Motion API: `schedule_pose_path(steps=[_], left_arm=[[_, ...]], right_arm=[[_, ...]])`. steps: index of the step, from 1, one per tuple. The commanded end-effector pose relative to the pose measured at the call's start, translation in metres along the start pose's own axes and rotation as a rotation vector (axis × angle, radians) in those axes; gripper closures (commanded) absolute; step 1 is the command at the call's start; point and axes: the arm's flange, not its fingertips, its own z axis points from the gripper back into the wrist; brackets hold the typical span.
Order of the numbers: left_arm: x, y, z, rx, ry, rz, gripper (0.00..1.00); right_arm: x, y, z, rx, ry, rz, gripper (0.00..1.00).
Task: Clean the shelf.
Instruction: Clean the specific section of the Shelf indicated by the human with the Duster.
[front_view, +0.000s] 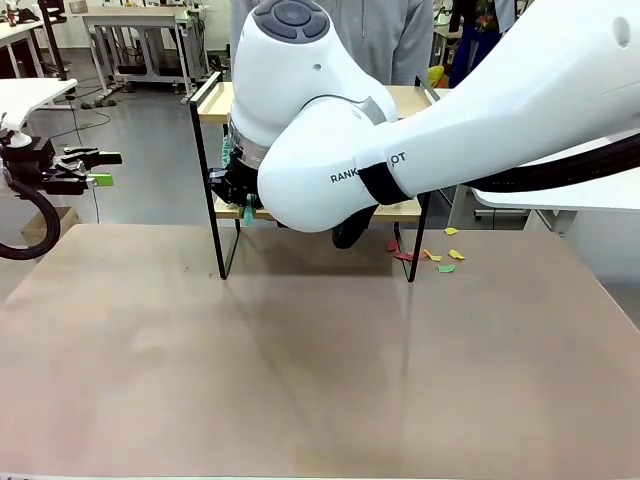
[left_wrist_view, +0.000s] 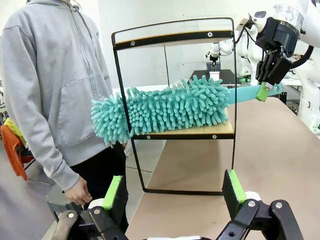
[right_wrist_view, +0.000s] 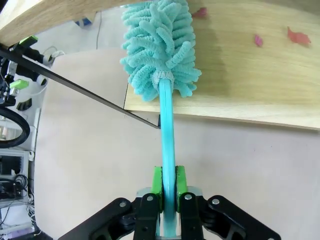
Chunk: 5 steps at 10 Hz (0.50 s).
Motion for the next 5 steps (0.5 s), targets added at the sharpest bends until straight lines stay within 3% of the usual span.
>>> schedule_pose_path(steps=[1, 2, 5], left_arm=[[0.003, -0.001, 0.000, -0.002, 0.001, -0.004, 0.00], [0.003, -0.001, 0.000, -0.002, 0.001, -0.004, 0.00], [0.003, -0.001, 0.000, -0.002, 0.001, -0.004, 0.00]], right_arm=[[0.000, 0.000, 0.000, 0.001, 0.000, -0.001, 0.87], [-0.001, -0.012, 0.007, 0.010, 0.042, -0.015, 0.87], [0.000, -0.054, 0.032, -0.005, 0.038, -0.084, 0.87]])
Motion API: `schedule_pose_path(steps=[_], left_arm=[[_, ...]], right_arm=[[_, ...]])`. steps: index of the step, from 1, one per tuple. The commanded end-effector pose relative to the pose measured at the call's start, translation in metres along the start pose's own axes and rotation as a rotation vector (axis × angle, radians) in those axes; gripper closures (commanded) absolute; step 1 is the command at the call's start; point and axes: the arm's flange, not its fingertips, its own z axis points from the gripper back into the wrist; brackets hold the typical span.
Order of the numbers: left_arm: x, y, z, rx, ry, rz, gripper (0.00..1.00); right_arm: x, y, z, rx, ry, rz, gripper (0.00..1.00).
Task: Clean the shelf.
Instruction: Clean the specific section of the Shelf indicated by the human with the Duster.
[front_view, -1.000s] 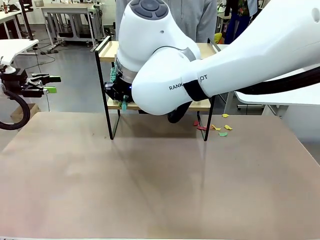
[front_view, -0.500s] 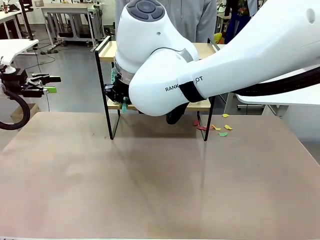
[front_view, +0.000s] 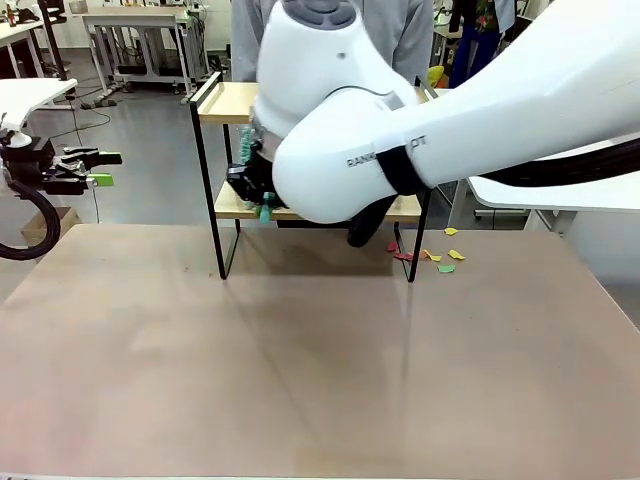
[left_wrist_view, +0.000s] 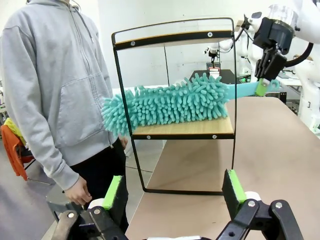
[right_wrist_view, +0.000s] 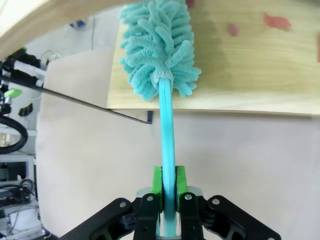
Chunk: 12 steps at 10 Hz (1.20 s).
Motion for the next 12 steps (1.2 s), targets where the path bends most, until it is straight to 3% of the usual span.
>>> schedule_pose_path(steps=[1, 5, 12], left_arm=[[0.003, -0.001, 0.000, -0.002, 0.001, -0.004, 0.00], [0.003, -0.001, 0.000, -0.002, 0.001, -0.004, 0.00], [0.003, -0.001, 0.000, -0.002, 0.001, -0.004, 0.00]], right_arm=[[-0.001, -0.038, 0.026, 0.006, 0.001, -0.023, 0.87], [0.000, -0.097, 0.057, -0.028, -0.017, -0.088, 0.87], [-0.012, -0.186, 0.109, -0.196, -0.033, -0.143, 0.87]])
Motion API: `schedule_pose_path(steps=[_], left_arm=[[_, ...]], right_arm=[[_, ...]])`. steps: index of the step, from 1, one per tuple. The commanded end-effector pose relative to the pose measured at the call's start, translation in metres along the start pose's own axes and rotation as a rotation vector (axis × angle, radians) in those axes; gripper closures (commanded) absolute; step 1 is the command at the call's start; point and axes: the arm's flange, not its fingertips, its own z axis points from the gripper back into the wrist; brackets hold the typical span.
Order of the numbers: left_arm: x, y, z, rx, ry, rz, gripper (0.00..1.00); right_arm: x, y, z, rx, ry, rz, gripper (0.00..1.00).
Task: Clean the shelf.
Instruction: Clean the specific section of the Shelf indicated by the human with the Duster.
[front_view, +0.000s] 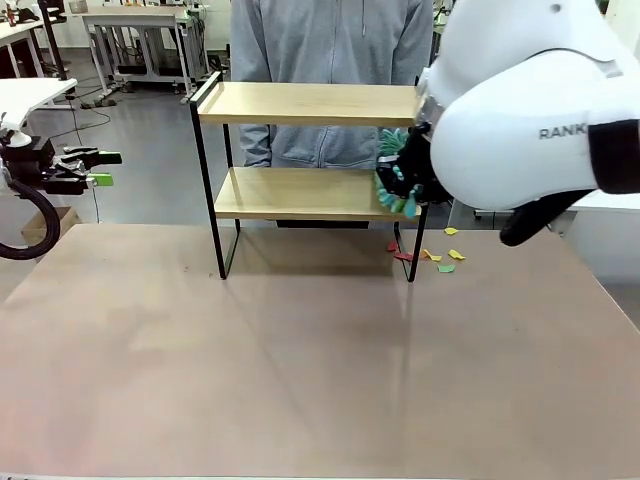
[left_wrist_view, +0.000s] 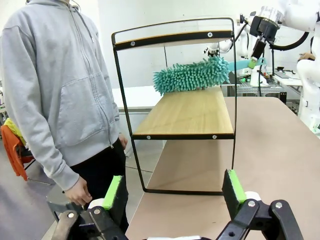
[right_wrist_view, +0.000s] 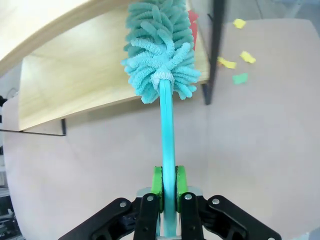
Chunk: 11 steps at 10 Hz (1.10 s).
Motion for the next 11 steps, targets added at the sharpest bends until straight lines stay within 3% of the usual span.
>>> schedule_pose_path(steps=[1, 4, 5, 8, 9, 11], left_arm=[[0.003, -0.001, 0.000, -0.003, 0.001, -0.003, 0.00], [0.003, -0.001, 0.000, -0.003, 0.001, -0.003, 0.00], [0.003, -0.001, 0.000, -0.003, 0.001, -0.003, 0.00], [0.003, -0.001, 0.000, -0.003, 0.001, -0.003, 0.00], [0.003, -0.001, 0.000, -0.003, 0.001, -0.003, 0.00], [0.003, -0.001, 0.000, -0.003, 0.001, -0.003, 0.00]], right_arm=[[-0.004, -0.021, 0.012, -0.047, -0.008, 0.034, 0.87], [-0.024, -0.012, 0.021, 0.001, -0.086, 0.145, 0.87], [-0.008, -0.020, 0.014, -0.049, -0.023, 0.042, 0.87], [-0.017, -0.015, 0.017, -0.049, -0.037, 0.075, 0.87], [-0.020, -0.009, 0.026, 0.089, -0.030, 0.182, 0.87], [-0.031, -0.009, 0.049, 0.187, -0.028, 0.307, 0.87]])
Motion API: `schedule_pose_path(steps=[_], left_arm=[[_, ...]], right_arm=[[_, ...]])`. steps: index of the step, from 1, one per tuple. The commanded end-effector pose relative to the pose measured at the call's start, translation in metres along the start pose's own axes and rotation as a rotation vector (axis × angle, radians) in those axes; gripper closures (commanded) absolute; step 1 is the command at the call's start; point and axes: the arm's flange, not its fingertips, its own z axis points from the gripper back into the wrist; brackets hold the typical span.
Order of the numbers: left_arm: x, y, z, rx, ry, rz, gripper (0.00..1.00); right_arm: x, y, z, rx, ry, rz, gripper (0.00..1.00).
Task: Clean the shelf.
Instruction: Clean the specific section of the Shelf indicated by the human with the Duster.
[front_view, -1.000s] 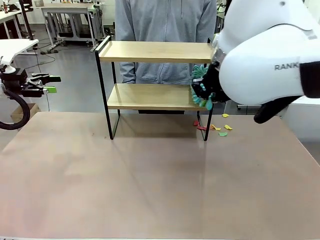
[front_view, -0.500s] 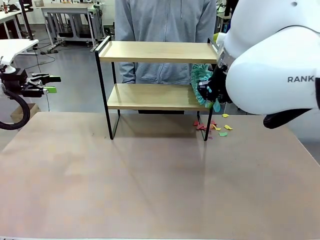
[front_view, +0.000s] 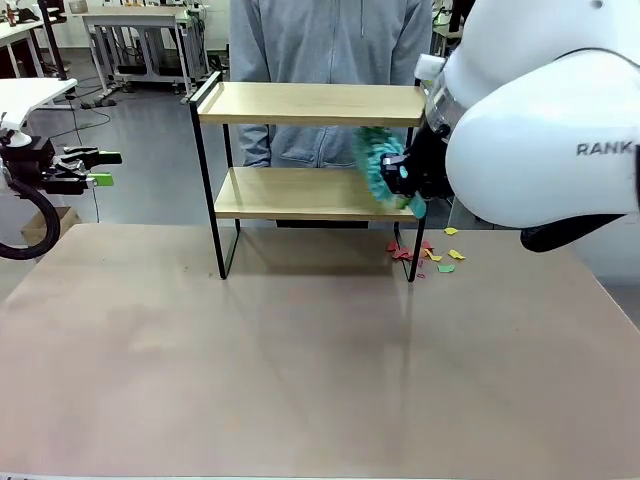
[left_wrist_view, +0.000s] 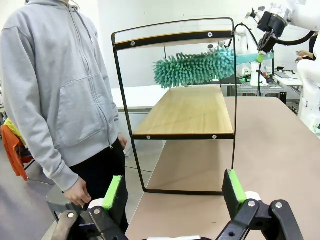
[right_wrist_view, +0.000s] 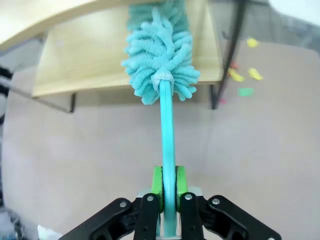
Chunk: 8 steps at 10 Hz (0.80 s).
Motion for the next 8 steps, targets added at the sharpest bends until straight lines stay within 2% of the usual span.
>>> schedule_pose_path(steps=[1, 5, 8], left_arm=[[0.003, -0.001, 0.000, -0.002, 0.001, -0.003, 0.00], [0.003, -0.001, 0.000, -0.002, 0.001, -0.003, 0.00], [0.003, -0.001, 0.000, -0.002, 0.001, -0.003, 0.00]], right_arm=[[-0.011, -0.011, 0.021, 0.162, 0.075, 0.135, 0.87], [-0.024, -0.016, 0.050, 0.360, 0.371, 0.422, 0.87], [-0.035, -0.037, 0.077, 0.399, 0.555, 0.566, 0.87]])
